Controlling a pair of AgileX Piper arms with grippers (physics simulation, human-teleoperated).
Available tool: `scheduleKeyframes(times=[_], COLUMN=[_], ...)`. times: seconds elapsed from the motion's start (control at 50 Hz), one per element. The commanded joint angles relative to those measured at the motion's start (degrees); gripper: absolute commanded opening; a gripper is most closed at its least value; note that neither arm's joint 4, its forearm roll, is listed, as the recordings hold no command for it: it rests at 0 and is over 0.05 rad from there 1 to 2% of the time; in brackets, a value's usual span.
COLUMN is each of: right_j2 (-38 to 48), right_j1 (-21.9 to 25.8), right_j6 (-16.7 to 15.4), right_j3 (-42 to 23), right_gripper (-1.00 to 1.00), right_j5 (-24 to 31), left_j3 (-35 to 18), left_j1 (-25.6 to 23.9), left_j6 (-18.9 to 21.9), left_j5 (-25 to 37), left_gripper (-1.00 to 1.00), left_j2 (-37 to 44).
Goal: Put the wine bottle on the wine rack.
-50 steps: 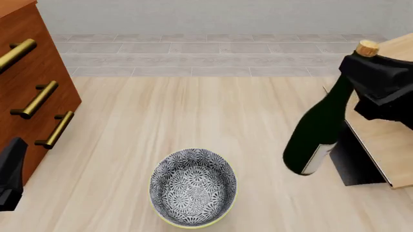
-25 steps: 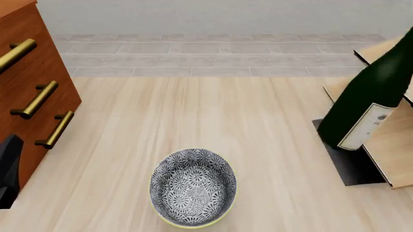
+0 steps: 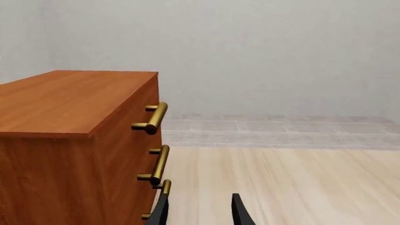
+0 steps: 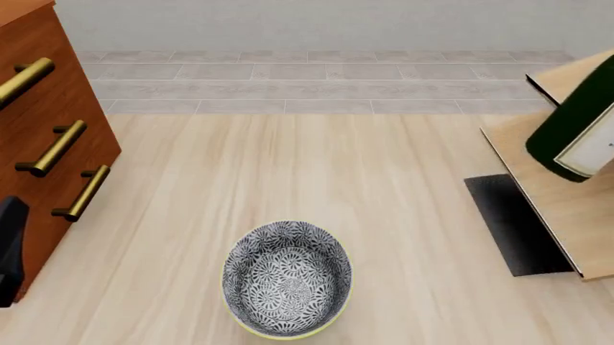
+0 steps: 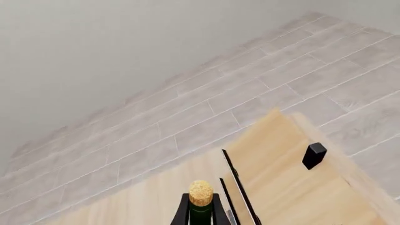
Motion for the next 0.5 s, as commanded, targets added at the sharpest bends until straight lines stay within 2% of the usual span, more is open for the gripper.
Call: scheduleKeyframes(times=[0.02,0.22,0.5], right_j2=[4.2,6.2,7.4], right_j1=[-6.7,-13.0,-17.0], right_j6=[3.0,4.8,5.5], right_j3=[-6.9,-7.6,-6.2], right_gripper=[-1.0,-1.0,-1.0], right_j5=[3.2,2.3,0.9], left_j3=[-0.1,-0.7,-0.7], left_j1=[0.4,0.1,0.0], left_j6=[-0.4,-0.5,-0.1], left_j5=[-0.2,-0.2,-0.2], left_gripper=[1.0,1.0,1.0], left_j2=[0.0,0.0,0.0])
